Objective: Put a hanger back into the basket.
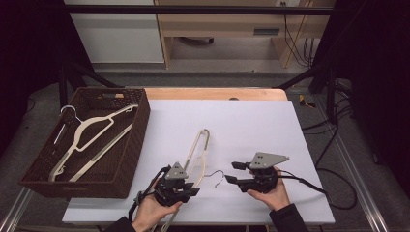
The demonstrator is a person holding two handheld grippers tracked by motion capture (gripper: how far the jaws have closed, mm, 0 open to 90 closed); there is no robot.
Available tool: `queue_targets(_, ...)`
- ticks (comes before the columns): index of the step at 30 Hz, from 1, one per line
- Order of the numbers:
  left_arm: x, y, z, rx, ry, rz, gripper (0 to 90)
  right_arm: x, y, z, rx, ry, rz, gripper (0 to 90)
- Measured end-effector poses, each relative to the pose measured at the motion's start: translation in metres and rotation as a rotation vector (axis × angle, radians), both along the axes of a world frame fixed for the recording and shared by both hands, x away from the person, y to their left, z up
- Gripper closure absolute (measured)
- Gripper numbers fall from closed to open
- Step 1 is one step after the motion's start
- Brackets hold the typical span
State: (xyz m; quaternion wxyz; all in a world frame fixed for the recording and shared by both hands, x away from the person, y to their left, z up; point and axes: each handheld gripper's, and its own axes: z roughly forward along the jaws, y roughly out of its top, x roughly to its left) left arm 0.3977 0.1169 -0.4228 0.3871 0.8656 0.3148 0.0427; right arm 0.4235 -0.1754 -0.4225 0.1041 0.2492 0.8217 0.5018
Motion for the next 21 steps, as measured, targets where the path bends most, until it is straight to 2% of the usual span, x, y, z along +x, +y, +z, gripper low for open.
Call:
queue_targets(3, 0.000, 0.001, 0.001, 0.002, -0.004, 0.001, 74.9, 0.000, 0.016, -0.005, 0.009, 0.015, 0.049, 48.4)
queue_targets(6, 0.001, 0.002, 0.002, 0.002, -0.007, 0.005, 75.0, 0.000, 0.029, -0.006, 0.021, 0.009, 0.079, 50.1)
queue_targets(10, 0.002, 0.004, 0.003, 0.000, -0.012, 0.007, 75.2, 0.001, 0.038, -0.004, 0.043, -0.007, 0.090, 55.7)
queue_targets(14, 0.002, 0.005, 0.004, -0.001, -0.019, 0.011, 75.3, 0.003, 0.043, -0.003, 0.085, -0.016, 0.101, 65.8)
queue_targets(17, 0.003, 0.005, 0.004, -0.002, -0.017, 0.012, 75.3, 0.002, 0.050, -0.001, 0.064, -0.037, 0.123, 69.3)
queue_targets(20, 0.002, 0.005, 0.004, -0.002, -0.018, 0.014, 75.3, 0.003, 0.056, -0.002, 0.071, -0.036, 0.143, 74.6)
queue_targets(21, 0.002, 0.005, 0.004, -0.002, -0.017, 0.013, 75.3, 0.002, 0.059, -0.001, 0.060, -0.042, 0.146, 78.5)
